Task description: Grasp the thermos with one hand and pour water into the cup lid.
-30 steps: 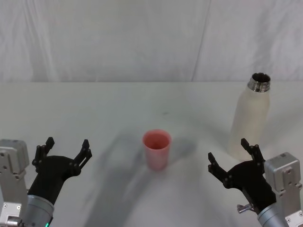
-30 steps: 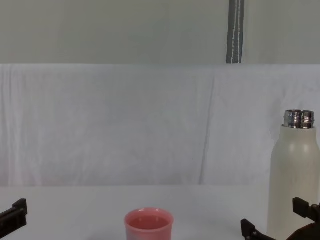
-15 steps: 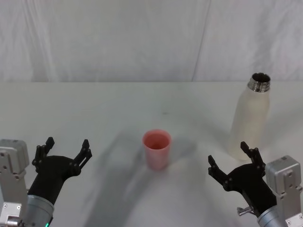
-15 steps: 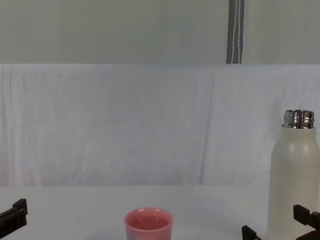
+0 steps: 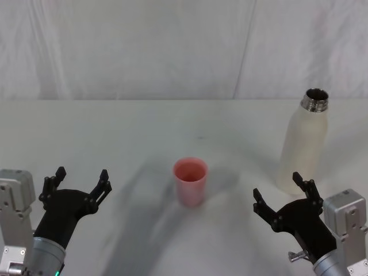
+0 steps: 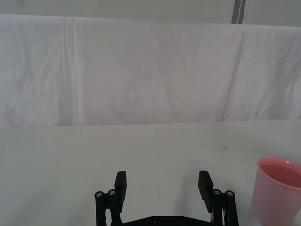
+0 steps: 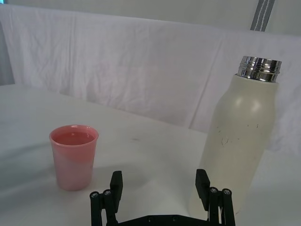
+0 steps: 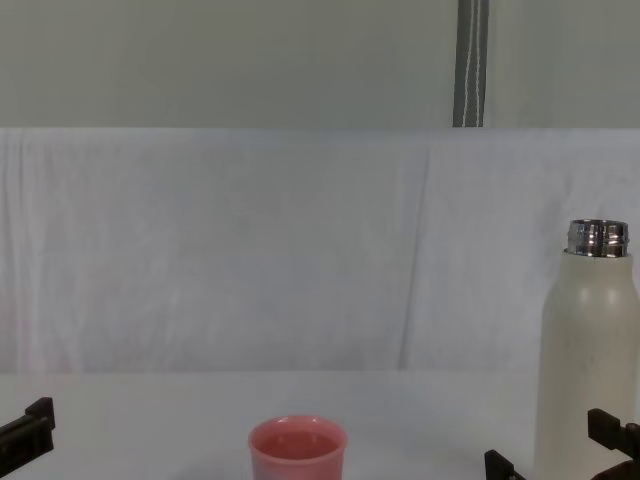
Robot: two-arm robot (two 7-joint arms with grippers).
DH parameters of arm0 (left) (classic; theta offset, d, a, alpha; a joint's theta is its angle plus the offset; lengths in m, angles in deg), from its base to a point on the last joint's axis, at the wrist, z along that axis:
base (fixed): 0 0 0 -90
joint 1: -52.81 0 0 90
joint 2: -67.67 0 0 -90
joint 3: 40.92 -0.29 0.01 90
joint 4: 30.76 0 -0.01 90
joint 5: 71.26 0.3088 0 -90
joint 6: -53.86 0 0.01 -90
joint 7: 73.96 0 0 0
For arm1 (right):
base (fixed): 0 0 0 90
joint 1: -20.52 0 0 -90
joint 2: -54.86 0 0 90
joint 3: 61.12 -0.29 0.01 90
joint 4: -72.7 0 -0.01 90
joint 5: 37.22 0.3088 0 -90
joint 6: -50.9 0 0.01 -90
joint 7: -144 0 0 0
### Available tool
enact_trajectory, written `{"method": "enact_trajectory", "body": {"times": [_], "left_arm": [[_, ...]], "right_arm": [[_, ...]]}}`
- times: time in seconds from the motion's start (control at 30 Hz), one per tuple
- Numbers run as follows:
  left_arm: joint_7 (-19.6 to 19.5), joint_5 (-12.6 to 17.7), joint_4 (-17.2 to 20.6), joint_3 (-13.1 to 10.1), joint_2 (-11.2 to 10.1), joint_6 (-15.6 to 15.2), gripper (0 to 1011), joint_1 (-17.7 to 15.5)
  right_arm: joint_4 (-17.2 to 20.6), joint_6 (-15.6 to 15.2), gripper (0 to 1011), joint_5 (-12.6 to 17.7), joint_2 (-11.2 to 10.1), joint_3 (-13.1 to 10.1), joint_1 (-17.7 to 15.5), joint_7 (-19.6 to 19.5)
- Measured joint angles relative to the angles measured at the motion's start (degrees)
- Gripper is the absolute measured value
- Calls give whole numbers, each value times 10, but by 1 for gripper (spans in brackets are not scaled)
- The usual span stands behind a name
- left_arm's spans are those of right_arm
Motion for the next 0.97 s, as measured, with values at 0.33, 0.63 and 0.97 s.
{"method": "enact_trajectory", "body": {"times": [0.33,0.63,0.97], "left_arm": [[0,0,0,0,0,0,1001,0],[0,0,0,0,0,0,1001,0],[0,0,0,0,0,0,1001,0]], "right_arm": [[0,0,1000,0,0,0,0,0],[0,0,1000,-1,0,0,0,0],[0,-1,1000,-1,0,0,0,0]]}}
